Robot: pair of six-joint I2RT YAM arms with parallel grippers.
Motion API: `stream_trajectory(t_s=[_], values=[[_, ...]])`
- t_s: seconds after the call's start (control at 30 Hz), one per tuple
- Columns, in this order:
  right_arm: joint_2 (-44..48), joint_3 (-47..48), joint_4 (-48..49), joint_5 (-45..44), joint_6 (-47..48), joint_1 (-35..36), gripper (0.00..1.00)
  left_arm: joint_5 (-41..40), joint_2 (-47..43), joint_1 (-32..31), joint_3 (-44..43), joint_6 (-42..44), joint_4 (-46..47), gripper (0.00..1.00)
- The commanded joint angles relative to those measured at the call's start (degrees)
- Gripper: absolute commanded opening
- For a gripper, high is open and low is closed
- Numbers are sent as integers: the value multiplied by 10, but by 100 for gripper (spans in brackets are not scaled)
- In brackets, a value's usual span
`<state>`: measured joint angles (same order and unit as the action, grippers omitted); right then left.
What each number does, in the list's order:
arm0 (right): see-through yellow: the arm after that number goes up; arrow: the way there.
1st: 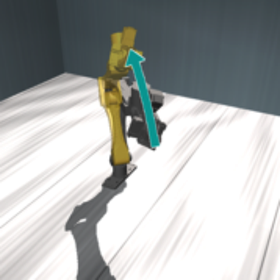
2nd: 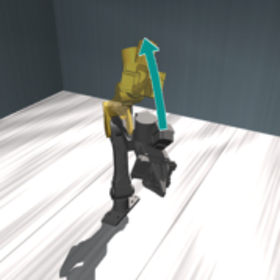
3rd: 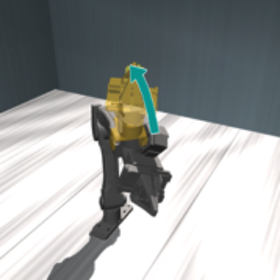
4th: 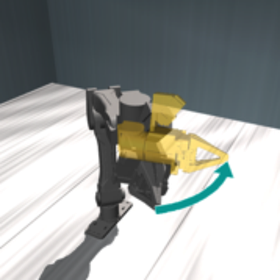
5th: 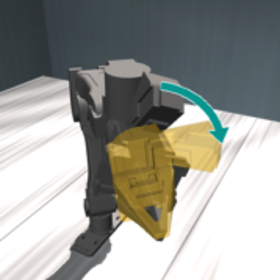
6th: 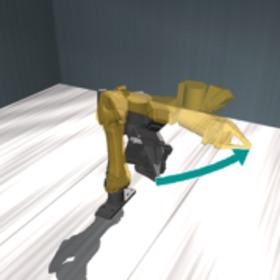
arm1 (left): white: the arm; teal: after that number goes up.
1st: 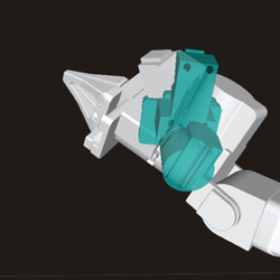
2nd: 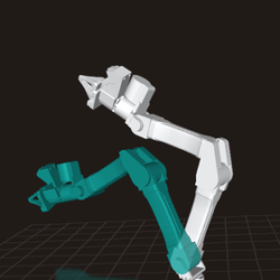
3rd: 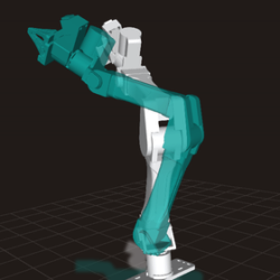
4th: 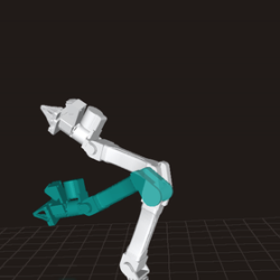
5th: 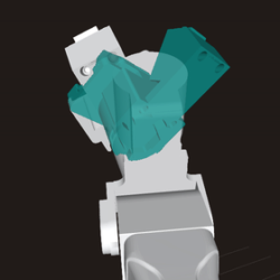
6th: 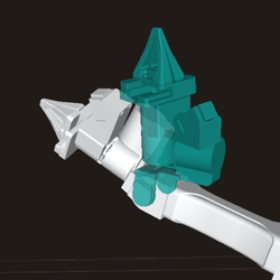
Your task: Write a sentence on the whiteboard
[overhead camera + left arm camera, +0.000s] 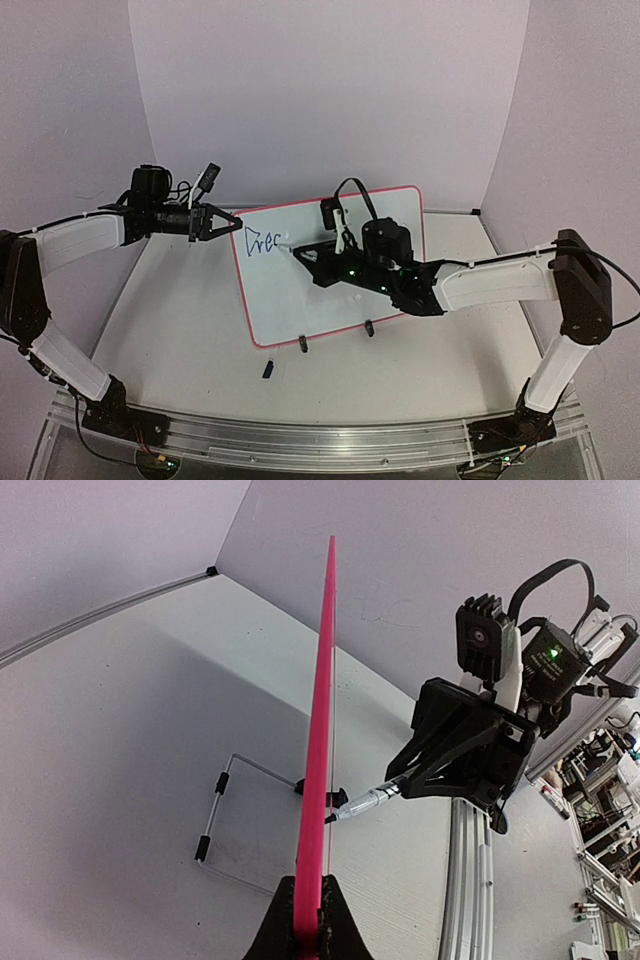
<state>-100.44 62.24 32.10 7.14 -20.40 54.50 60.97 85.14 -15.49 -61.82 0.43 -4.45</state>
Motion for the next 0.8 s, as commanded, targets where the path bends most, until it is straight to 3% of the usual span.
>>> stream_trajectory(t_s=[0.0, 0.77], values=[[7, -16, -3, 4, 1, -4, 0, -6, 0, -16, -5, 49, -37, 0], [22, 17, 5, -62, 25, -4, 0, -6, -1, -17, -7, 52, -40, 0]])
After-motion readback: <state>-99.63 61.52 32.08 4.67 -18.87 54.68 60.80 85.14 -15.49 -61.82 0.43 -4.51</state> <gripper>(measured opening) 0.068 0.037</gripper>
